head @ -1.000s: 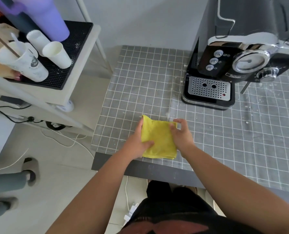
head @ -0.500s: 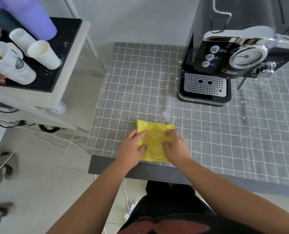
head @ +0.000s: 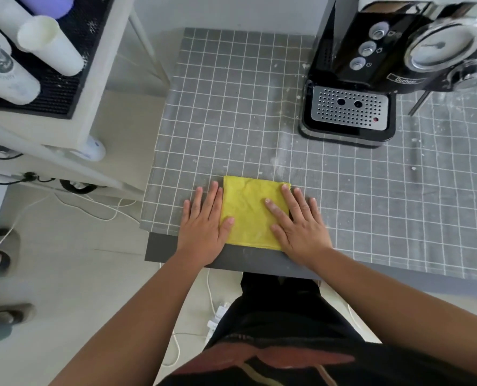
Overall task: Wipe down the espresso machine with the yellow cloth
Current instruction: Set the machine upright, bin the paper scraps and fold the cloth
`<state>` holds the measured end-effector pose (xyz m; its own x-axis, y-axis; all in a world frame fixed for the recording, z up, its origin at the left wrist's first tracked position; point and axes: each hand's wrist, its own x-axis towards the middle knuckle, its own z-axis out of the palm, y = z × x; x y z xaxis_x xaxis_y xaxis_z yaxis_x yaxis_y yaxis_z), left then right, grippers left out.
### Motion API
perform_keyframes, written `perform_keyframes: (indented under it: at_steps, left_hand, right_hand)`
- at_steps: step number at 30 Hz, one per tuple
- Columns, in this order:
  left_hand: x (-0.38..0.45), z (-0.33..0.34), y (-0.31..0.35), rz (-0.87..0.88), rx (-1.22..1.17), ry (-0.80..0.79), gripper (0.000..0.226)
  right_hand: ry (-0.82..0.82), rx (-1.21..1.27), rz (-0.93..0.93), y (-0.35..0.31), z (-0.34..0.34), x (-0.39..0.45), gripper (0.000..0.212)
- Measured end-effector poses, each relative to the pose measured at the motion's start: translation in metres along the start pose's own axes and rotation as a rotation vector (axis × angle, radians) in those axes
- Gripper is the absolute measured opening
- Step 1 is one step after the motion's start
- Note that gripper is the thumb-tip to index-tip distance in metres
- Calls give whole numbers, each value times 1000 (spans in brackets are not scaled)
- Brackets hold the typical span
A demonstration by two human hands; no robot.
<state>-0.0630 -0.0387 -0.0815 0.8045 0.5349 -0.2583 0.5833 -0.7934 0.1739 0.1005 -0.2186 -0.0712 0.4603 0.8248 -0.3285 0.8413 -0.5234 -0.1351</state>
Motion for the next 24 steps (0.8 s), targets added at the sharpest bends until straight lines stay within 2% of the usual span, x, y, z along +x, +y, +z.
perform_keyframes:
  at_steps: [20, 24]
  left_hand:
    - [-38, 5, -3, -21, -22, -54, 66]
    - [-33, -2, 3, -55, -104, -53, 68]
  right_hand:
    - [-94, 98, -14, -17, 6, -32, 57]
    - [-42, 205, -11, -13, -2, -29, 56]
